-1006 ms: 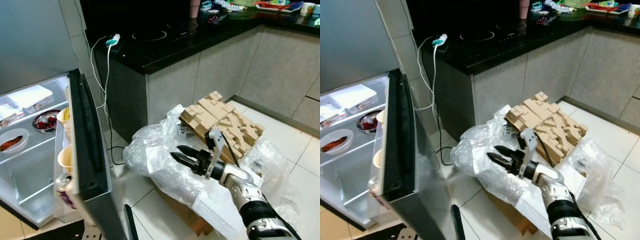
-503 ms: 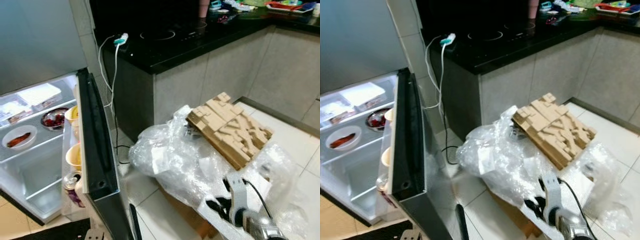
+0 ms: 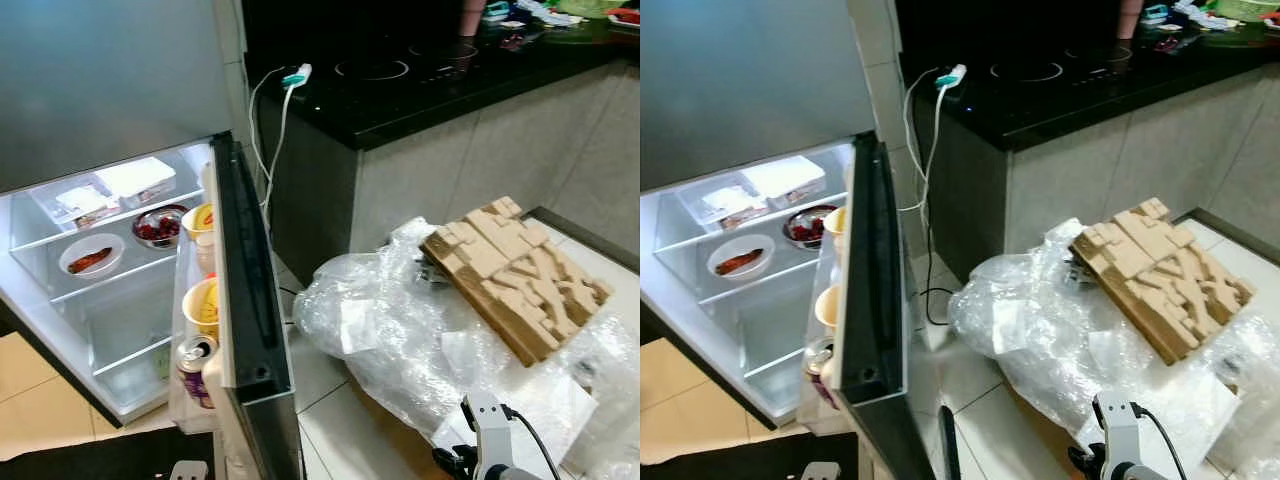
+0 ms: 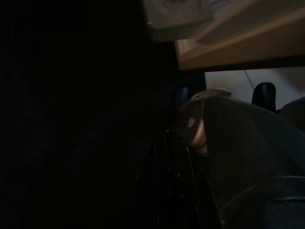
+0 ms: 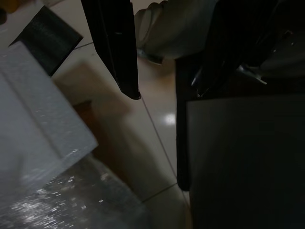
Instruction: Restocking fridge
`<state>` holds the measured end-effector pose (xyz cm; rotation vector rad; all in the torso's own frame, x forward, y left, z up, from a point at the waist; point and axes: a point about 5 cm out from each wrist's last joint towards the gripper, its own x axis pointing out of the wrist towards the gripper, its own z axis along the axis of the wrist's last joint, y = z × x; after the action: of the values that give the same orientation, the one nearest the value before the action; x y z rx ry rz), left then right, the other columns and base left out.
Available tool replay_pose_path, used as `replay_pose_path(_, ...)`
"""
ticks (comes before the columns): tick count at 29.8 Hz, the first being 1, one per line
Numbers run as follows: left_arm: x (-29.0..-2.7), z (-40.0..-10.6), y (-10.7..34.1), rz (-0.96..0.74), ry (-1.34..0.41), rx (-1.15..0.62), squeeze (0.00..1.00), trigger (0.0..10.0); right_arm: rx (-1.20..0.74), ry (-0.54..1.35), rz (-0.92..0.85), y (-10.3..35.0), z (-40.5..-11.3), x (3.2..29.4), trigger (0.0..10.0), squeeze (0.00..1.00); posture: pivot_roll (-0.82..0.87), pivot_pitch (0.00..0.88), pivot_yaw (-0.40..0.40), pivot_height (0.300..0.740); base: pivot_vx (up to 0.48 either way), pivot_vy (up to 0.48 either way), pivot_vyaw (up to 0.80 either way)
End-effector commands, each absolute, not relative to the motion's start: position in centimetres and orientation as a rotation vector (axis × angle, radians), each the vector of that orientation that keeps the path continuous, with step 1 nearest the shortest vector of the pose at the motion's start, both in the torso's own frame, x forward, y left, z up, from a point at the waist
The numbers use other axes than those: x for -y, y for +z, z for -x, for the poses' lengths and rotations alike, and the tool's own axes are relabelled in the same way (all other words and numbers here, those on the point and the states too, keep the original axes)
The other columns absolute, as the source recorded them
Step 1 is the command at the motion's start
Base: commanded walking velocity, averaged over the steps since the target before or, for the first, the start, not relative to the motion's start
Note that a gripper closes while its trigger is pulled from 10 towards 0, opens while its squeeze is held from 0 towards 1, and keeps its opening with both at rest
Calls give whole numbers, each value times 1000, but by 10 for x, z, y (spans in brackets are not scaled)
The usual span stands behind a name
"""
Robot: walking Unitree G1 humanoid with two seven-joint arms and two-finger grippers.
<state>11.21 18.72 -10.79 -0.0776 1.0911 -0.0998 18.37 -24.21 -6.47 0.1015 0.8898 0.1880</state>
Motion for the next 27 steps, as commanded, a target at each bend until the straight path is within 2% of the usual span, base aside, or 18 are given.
replay_pose_path(1,-189,-107,-109,62,-99,-1112,0,10000,-912,172,-101,-69,-176,243,10000,0,-63,0,6,740,0,0,756)
replay_pose_path(18,-189,-107,-109,53,-98,-1114,0,10000,-932,141,-97,-74,-167,241,10000,0,-61,0,4,740,0,0,727)
replay_pose_path(22,-189,-107,-110,53,-101,-1116,0,10000,-939,101,-65,-74,-168,246,10000,0,-59,0,1,740,0,0,120)
replay_pose_path(27,-188,-107,-109,56,-101,-1114,0,10000,-875,-55,-20,-63,-177,270,10000,0,-59,0,-2,740,0,0,0)
